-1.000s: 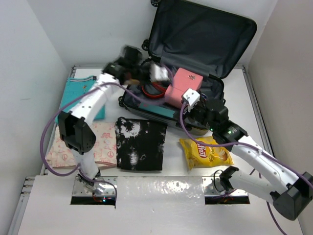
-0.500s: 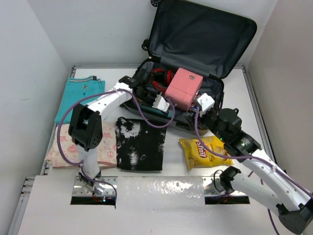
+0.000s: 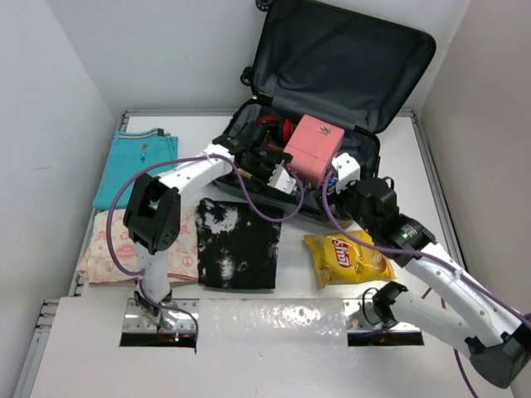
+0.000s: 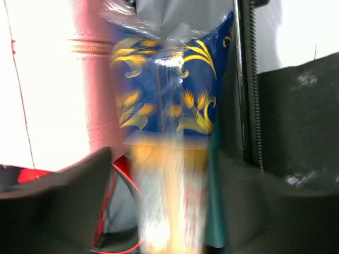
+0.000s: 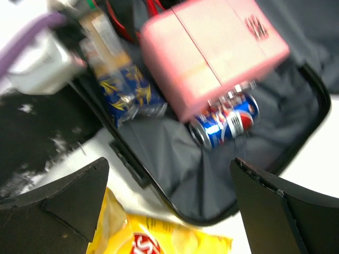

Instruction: Pack the luggage

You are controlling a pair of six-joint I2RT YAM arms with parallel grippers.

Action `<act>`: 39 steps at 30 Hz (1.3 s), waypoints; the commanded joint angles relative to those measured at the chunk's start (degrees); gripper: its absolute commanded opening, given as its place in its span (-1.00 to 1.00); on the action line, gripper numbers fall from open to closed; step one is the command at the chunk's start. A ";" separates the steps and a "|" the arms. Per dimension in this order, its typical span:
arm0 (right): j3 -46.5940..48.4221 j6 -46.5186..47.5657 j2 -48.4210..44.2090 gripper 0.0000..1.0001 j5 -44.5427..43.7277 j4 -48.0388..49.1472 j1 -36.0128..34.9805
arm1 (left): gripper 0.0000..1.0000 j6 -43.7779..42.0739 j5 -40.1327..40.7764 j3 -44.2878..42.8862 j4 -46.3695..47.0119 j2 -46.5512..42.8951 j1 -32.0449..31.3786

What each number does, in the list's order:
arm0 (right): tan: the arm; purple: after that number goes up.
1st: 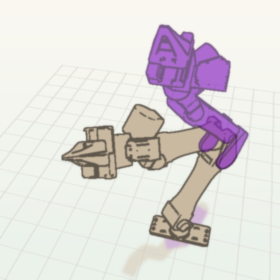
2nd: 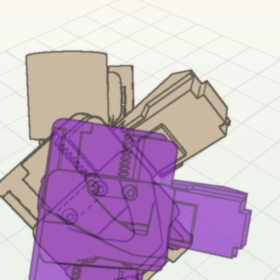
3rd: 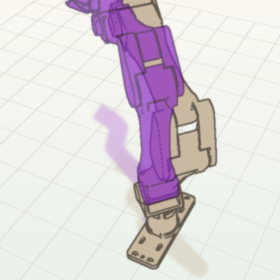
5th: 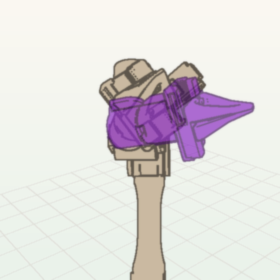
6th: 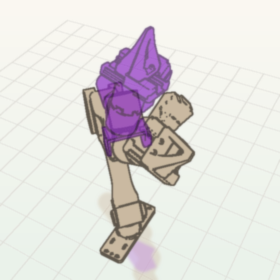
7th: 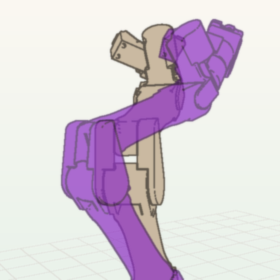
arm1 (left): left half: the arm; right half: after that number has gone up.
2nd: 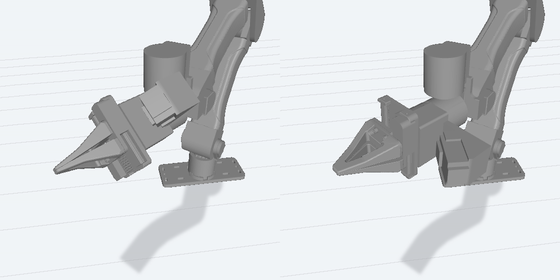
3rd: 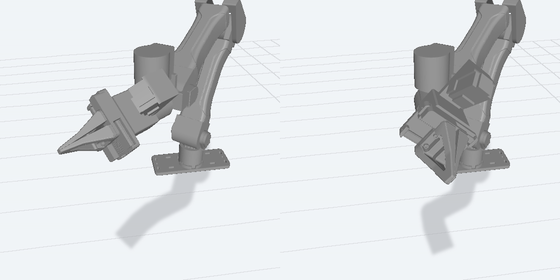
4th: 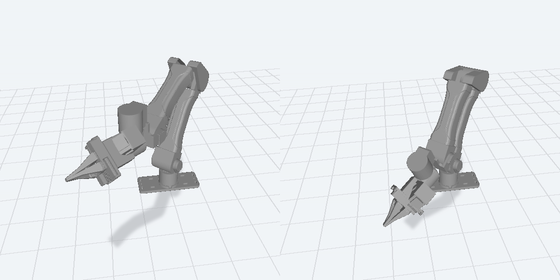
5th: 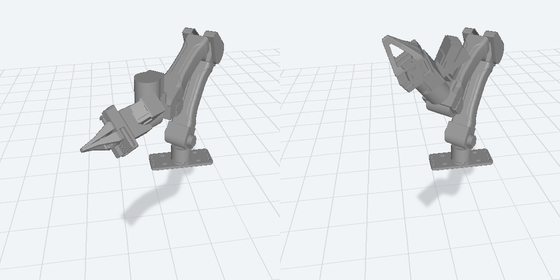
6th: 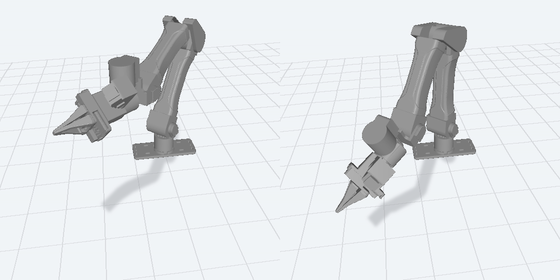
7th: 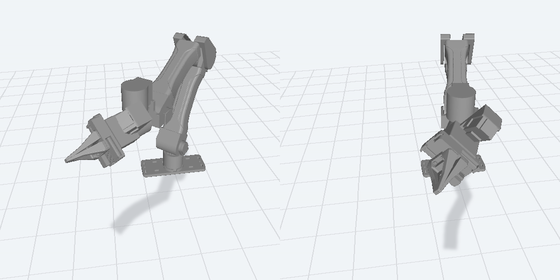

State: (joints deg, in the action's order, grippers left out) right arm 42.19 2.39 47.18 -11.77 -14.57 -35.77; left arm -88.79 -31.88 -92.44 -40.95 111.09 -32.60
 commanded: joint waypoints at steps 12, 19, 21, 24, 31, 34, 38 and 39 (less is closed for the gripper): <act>5.35 -11.18 4.23 0.80 1.82 -31.38 -0.79 | 0.85 24.42 0.24 -13.11 1.65 -8.33 0.25; -0.70 -30.03 14.68 0.80 -14.28 -27.09 -15.91 | 0.85 56.87 19.11 -9.60 9.14 -16.69 0.87; -2.46 -33.40 17.94 0.81 -17.57 -25.70 -16.17 | 0.85 60.39 23.68 -8.64 7.21 -19.41 0.87; -7.47 -36.93 19.52 0.82 -21.36 -20.78 -16.18 | 0.85 62.94 27.47 -6.10 5.97 -23.53 0.87; -15.12 -36.05 20.76 0.19 -15.21 -6.36 -16.70 | 0.86 63.30 31.70 -1.69 6.41 -28.91 0.87; -14.86 -37.46 21.46 -0.24 -16.27 -7.40 -16.79 | 0.86 63.31 33.46 -0.99 6.67 -28.91 1.05; -15.65 -37.55 20.76 -1.00 -13.02 -7.67 -16.88 | 0.86 63.04 33.11 -0.81 7.90 -28.91 1.13; -15.65 -37.90 20.33 -1.00 -12.32 -8.71 -16.88 | 0.86 62.95 33.11 -0.72 8.08 -29.00 1.05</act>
State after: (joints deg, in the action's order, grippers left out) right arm 28.51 -32.62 66.61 -30.22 -22.72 -52.34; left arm -26.65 0.05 -93.19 -35.48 83.15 -32.08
